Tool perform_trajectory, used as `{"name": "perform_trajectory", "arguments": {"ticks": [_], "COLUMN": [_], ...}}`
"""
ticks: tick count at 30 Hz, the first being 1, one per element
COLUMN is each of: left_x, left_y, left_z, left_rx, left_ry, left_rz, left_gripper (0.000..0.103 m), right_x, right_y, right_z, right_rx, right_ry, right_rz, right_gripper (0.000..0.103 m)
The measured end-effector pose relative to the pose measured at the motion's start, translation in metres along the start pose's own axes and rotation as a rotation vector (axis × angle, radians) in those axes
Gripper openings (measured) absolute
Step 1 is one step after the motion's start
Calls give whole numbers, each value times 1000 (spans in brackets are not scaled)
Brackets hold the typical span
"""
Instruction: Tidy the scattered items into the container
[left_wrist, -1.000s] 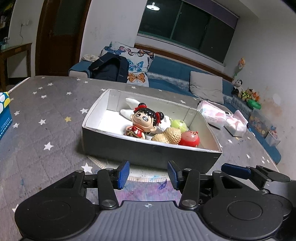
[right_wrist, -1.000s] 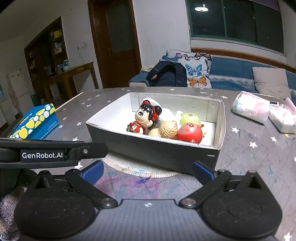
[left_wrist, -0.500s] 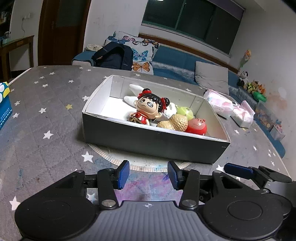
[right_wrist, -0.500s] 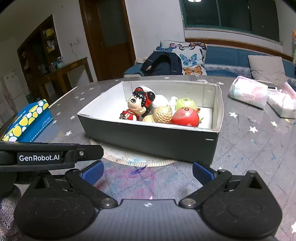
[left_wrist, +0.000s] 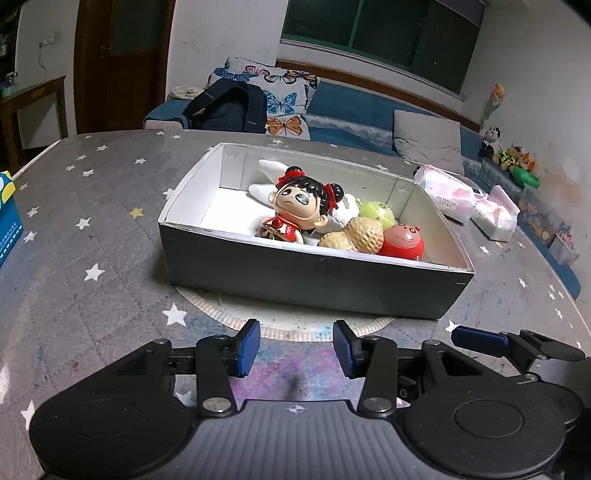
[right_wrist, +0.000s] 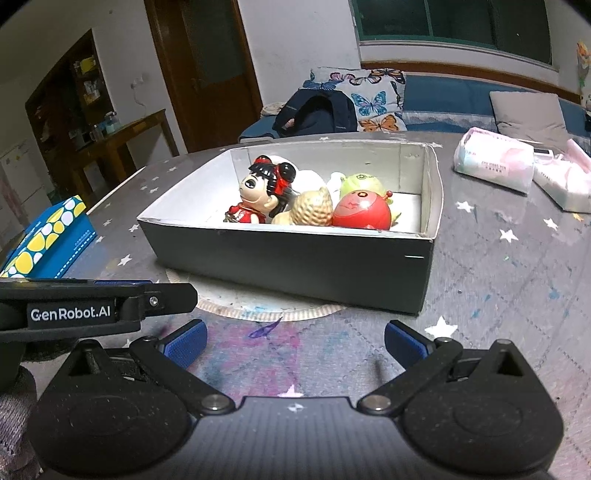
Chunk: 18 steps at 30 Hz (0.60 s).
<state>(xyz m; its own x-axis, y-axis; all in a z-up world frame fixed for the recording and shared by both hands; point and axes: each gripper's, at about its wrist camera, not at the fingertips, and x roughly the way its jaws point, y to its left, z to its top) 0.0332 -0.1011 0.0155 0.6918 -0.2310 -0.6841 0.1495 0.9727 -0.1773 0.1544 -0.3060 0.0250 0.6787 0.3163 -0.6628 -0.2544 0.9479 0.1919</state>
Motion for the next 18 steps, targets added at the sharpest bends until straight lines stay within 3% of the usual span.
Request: {"name": "perform_trajectory", "arguments": {"ticks": [18], "left_x": [16], "left_y": [-3], "left_z": [1], "left_rx": [31], "left_ry": [16], "left_rz": [43], "left_gripper": [45], "right_x": [15], "right_y": [-1], "right_z": [2], "right_rx": [-21], "right_ry": [15], "right_rz": [21], "right_gripper": [103]}}
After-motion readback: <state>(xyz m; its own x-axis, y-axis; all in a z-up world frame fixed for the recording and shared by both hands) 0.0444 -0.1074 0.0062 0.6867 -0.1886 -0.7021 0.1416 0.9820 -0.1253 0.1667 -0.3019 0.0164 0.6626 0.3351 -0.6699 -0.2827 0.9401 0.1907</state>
